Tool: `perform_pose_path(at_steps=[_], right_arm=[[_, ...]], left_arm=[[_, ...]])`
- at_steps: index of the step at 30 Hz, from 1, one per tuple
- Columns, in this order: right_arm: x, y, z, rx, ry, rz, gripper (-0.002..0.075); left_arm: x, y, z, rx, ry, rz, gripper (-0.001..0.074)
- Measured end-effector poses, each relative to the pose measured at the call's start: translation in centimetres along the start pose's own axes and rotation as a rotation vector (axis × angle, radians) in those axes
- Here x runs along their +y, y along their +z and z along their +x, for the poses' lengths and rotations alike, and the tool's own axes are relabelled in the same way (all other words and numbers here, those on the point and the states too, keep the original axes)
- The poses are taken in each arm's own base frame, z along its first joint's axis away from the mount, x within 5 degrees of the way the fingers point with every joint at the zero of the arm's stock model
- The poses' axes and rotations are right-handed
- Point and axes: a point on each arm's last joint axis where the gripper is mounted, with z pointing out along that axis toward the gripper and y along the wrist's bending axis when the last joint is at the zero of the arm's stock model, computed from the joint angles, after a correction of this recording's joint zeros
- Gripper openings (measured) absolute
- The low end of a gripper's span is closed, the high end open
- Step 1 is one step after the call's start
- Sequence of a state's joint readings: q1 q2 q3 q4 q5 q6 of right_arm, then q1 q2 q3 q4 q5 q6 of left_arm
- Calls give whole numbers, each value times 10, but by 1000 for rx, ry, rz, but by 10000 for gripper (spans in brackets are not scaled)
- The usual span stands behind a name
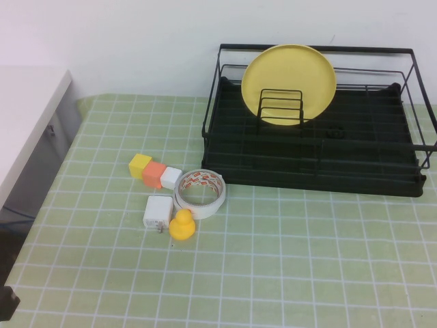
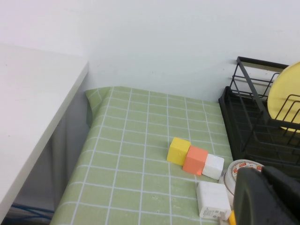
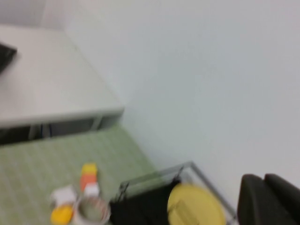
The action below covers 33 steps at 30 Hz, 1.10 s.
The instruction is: Place plate on rack
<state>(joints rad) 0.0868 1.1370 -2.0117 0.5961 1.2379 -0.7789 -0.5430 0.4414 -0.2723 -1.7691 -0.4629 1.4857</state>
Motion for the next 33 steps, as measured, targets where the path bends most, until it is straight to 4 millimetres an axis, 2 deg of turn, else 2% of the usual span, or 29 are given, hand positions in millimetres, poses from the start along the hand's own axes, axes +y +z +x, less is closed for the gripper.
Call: perform_pose_path(at_steps=[5,14,20,24,30,33], right_arm=[[45,-32,43,112,50,27,12],[103,-60,130,295,151,147,12],[132,-56,184,279,142,202,12],[142,-47,219,241,127,283,12],[144,-35,267,178,60,505,12],[146,-22,294,152,130,568,12]], left_arm=[[0,0,0,1,-2,0,-1],[0,0,0,1,-2,-2,-1],[0,0,0,1,-2,-2,-1],[0,0,0,2,-2,-2,-1],[0,0,0,2,-2,-2,-1],[0,0,0,2,-4,-2,-1]])
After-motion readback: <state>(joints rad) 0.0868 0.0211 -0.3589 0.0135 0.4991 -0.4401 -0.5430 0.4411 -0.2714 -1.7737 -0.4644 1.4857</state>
